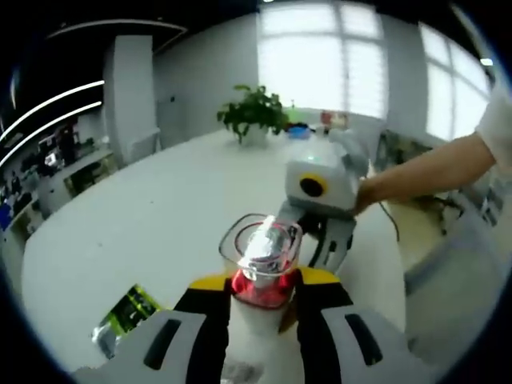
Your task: Arrange the skincare products in the storage area until every visible bottle or jar stands upright without overlapping.
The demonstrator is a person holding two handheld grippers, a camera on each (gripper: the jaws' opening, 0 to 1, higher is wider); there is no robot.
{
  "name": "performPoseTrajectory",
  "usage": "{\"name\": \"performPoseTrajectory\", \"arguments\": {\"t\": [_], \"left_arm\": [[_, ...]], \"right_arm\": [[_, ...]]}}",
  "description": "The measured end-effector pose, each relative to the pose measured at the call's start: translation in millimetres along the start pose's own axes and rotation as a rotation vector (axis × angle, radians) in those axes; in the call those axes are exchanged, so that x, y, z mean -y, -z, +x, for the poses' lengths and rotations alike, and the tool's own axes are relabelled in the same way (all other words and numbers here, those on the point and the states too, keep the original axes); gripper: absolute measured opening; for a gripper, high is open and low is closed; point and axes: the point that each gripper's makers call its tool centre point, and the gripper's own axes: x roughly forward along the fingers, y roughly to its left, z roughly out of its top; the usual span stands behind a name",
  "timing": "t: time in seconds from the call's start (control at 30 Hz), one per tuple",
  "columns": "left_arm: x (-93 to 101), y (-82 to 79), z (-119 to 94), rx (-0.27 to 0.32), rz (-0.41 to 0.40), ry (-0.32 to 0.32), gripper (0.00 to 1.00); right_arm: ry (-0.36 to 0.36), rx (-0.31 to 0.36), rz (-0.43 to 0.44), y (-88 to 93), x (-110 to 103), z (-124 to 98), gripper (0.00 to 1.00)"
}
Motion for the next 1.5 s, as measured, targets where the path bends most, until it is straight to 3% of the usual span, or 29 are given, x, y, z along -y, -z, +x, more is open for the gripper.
{"name": "performPoseTrajectory", "arguments": {"t": [0.4,0.7,1.23,1.5], "left_arm": [[-1.0,0.6,-1.2,0.01,-0.025,0.001,0.37],[-5.6,7.5,-11.0,-0.008,-0.044,-0.015,0.44],[-20.9,25.0,-56.0,0.005,-0.11,-0.115,0.59],[-30.0,28.4,-76.4,0.026,-0.123,-0.154,0.64]], "right_arm": [[0.068,-0.029,0.069,7.2,3.3,-12.3,0.37],[0.112,-0.064,0.11,7.9,-0.9,-16.9,0.54],[0.155,-0.095,0.14,1.3,-18.4,-23.1,0.91],[0.197,-0.105,0.126,-11.5,-29.2,-25.3,0.99]]}}
